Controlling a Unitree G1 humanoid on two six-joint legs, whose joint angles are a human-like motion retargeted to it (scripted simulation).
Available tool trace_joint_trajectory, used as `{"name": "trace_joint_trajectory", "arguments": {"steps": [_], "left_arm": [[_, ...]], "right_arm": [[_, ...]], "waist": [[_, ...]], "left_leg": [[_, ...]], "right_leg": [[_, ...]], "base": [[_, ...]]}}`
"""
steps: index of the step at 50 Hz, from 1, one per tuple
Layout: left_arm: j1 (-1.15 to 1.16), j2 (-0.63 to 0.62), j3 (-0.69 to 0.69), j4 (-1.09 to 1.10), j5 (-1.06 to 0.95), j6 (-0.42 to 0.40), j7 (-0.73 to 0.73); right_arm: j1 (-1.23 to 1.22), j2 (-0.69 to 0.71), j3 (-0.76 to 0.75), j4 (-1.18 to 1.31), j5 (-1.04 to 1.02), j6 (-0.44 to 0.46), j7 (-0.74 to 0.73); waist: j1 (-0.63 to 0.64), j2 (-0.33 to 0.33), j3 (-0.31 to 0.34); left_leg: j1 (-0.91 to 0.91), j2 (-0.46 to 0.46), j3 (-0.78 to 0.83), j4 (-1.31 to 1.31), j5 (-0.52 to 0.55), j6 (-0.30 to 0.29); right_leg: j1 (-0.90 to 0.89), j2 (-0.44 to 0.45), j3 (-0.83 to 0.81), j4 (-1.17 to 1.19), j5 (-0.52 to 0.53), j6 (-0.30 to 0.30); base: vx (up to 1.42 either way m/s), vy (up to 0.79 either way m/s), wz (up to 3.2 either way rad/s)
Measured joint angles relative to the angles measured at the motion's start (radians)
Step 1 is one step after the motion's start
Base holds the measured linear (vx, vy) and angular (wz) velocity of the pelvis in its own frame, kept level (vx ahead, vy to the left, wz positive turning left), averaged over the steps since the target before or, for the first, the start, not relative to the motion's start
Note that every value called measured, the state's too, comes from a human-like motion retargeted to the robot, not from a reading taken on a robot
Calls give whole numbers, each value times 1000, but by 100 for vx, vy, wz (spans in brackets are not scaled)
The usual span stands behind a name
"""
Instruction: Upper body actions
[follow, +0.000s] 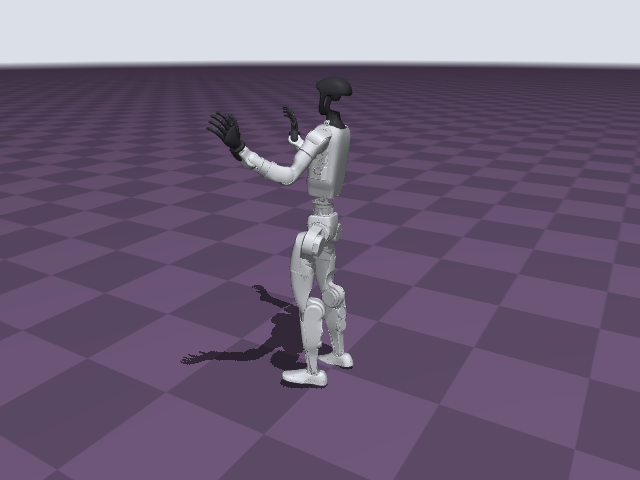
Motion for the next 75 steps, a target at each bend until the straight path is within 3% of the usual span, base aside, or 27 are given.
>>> {"name": "trace_joint_trajectory", "arguments": {"steps": [3, 7, 10, 13, 17, 22, 25, 28, 30, 34, 37, 41, 46, 48, 50, 53, 56, 59, 62, 65, 69, 73, 75], "left_arm": [[121, -155, 67, 139, -141, 12, -138], [249, -311, 55, 387, -295, 1, -269], [329, -392, 29, 591, -400, 2, -415], [420, -463, -20, 825, -427, 97, -603], [533, -523, -134, 1046, -330, 199, -673], [626, -596, -253, 1230, -260, 213, -587], [640, -621, -234, 1303, -289, 173, -500], [648, -629, -216, 1316, -370, 130, -550], [659, -620, -218, 1301, -397, 122, -643], [681, -555, -276, 1263, -264, 150, -744], [677, -502, -334, 1239, -109, 167, -700], [648, -470, -359, 1223, -13, 184, -633], [594, -455, -362, 1199, -54, 196, -623], [578, -449, -362, 1188, -79, 191, -627], [568, -446, -359, 1178, -83, 187, -635], [559, -448, -367, 1165, -56, 182, -639], [551, -464, -390, 1159, -23, 174, -638], [543, -496, -408, 1164, 1, 168, -645], [551, -532, -422, 1191, 6, 161, -645], [557, -547, -416, 1233, 13, 168, -621], [567, -517, -402, 1261, 40, 191, -612], [585, -497, -409, 1242, 59, 194, -633], [590, -492, -407, 1229, 56, 189, -630]], "right_arm": [[117, 114, -37, 212, 151, -33, 268], [231, 208, -83, 512, 270, -29, 491], [263, 252, -170, 726, 301, -2, 546], [250, 266, -332, 965, 434, 66, 555], [247, 221, -519, 1126, 778, 163, 607], [266, 85, -682, 1132, 1101, 144, 562], [270, -51, -730, 1093, 1062, 134, 501], [202, -194, -762, 1012, 961, 144, 358], [121, -291, -742, 913, 907, 117, 187], [-110, -433, -482, 608, 839, 29, -47], [-303, -517, -201, 373, 721, 41, -124], [-509, -628, 120, 119, 433, 152, -143], [-749, -822, 512, -217, -20, 335, -99], [-931, -877, 756, -363, -194, 393, -65], [-1207, -877, 1092, -474, -326, 412, -52], [-1559, -781, 1511, -594, -491, 359, -51], [-1651, -760, 1620, -671, -576, 326, -165], [-1616, -847, 1565, -641, -493, 289, -333], [-1498, -956, 1390, -459, -351, 303, -351], [-1239, -973, 1056, -173, -240, 381, -378], [-836, -850, 520, 282, 38, 321, -480], [-677, -761, 172, 678, 385, 233, -312], [-634, -754, 25, 884, 508, 226, -134]], "waist": [[6, 5, 12], [2, 10, 52], [-2, 11, 83], [-2, 12, 111], [-6, 1, 123], [8, -21, 126], [22, -40, 131], [21, -51, 121], [20, -52, 103], [15, -55, 63], [7, -52, 63], [-3, -59, 57], [2, -84, 43], [0, -94, 35], [-11, -100, 26], [-16, -102, 26], [-6, -94, 33], [2, -70, 40], [-4, -43, 31], [-53, -32, 10], [-63, -56, -4], [-33, -73, -1], [-30, -80, 4]], "left_leg": [[5, 1, 4, -2, -1, 0], [16, 0, 4, -2, -1, 1], [19, -1, 2, 0, -1, 0], [16, -3, -2, 2, -3, 0], [3, -8, -12, 1, -3, 1], [-10, -13, -34, 2, 0, 4], [-9, -17, -45, 3, 3, 6], [-13, -19, -53, 2, 5, 7], [-20, -19, -56, 2, 5, 7], [-24, -18, -41, 0, 1, 5], [-9, -13, -22, -2, -1, 3], [-3, -9, -7, -3, -1, 0], [-2, -7, -5, -5, 2, -2], [-1, -7, -5, -5, 2, -3], [1, -7, -7, -6, 2, -3], [12, -9, -8, -8, 1, -4], [14, -8, -10, -5, 0, -4], [4, -5, -16, -3, -1, -2], [-23, 2, -18, 7, 0, -7], [-42, -1, -52, 14, -6, -15], [-52, -4, -51, 14, -8, -17], [-59, 1, -38, 16, -7, -16], [-62, 1, -43, 15, -6, -15]], "right_leg": [[-1, 1, 6, 0, 2, -1], [8, 0, 7, 2, 3, -2], [12, -2, 5, 2, 4, -1], [10, -6, 3, 2, 6, 1], [6, -14, -7, -2, 7, 6], [14, -19, -30, -8, 3, 14], [26, -20, -45, -11, 0, 17], [30, -21, -59, -14, -2, 19], [22, -20, -63, -14, -2, 20], [1, -20, -46, -9, -1, 15], [-2, -18, -23, -2, 1, 11], [-5, -15, -8, 2, 2, 8], [-7, -12, -2, 3, -1, 5], [-8, -11, -1, 4, -3, 4], [-6, -10, -2, 5, -4, 3], [1, -10, 2, 8, -7, 2], [4, -7, 5, 9, -7, 3], [-1, -4, 4, 8, -8, 5], [-12, -8, 1, 5, -7, 9], [-24, -20, -37, 3, -9, 13], [-36, -26, -40, 2, -5, 12], [-44, -26, -28, 2, -1, 13], [-44, -26, -36, 2, -1, 15]], "base": [[0, 0, 0], [-4, -2, 0], [-9, -4, 3], [-2, -3, 1], [4, -5, 12], [9, -6, 26], [4, -5, 28], [2, -5, 25], [3, -1, 1], [0, 0, -20], [-5, -1, -40], [-3, -5, -18], [-1, -2, 0], [0, 0, 0], [0, 0, 0], [1, -5, -2], [0, -4, 0], [0, 0, 0], [0, 0, 0], [-1, 5, 53], [0, 1, -5], [1, -3, -19], [1, -7, 16]]}}
